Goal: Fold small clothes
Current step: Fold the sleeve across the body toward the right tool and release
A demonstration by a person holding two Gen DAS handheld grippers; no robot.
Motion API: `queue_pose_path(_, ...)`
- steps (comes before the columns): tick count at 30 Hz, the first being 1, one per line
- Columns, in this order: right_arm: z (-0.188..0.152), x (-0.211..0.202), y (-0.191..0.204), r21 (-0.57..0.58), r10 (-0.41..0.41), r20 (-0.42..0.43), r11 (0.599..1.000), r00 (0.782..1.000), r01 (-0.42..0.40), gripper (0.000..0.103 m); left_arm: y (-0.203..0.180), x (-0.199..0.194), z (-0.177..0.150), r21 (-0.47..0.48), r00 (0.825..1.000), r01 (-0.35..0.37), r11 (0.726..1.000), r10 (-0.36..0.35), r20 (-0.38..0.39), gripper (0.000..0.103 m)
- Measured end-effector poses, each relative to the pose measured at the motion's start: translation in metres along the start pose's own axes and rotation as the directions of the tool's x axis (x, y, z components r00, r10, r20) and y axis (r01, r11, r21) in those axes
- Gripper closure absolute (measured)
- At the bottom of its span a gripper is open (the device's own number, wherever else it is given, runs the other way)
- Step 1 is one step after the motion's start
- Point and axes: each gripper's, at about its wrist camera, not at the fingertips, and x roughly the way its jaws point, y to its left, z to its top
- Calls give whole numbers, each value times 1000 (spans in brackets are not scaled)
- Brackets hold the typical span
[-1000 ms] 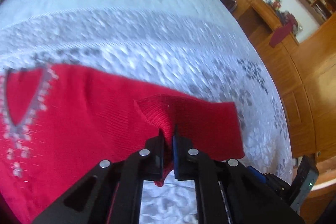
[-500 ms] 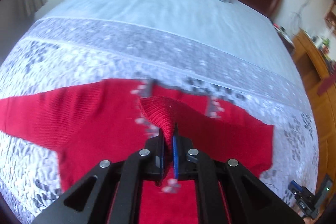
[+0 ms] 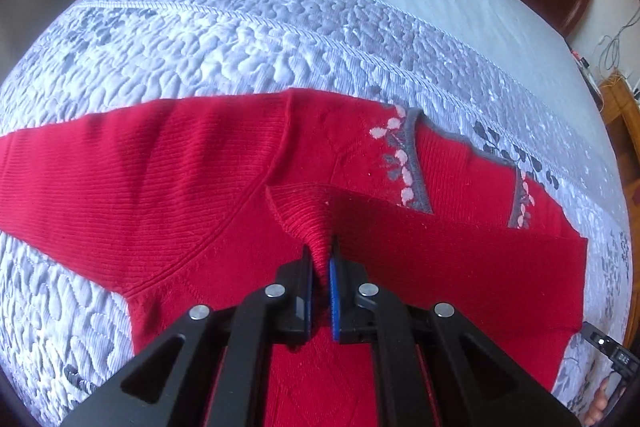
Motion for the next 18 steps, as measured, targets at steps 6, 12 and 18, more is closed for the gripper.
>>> queue_pose_path(6,-2,9,2,-33,65,-38,997,997,-67,93,2,-6,8,6,998,32,999,-32,55,96)
queue_pose_path(12,-12,26,-1,-86,-52,-85,995,995,45,94,6,30,-10,62,997,-75,995,75,-2,94)
queue_pose_path(18,-18,2,25,-181,-196,-2,964,981,193,51,12,1,-15,67,998,-49,997,46,42,55)
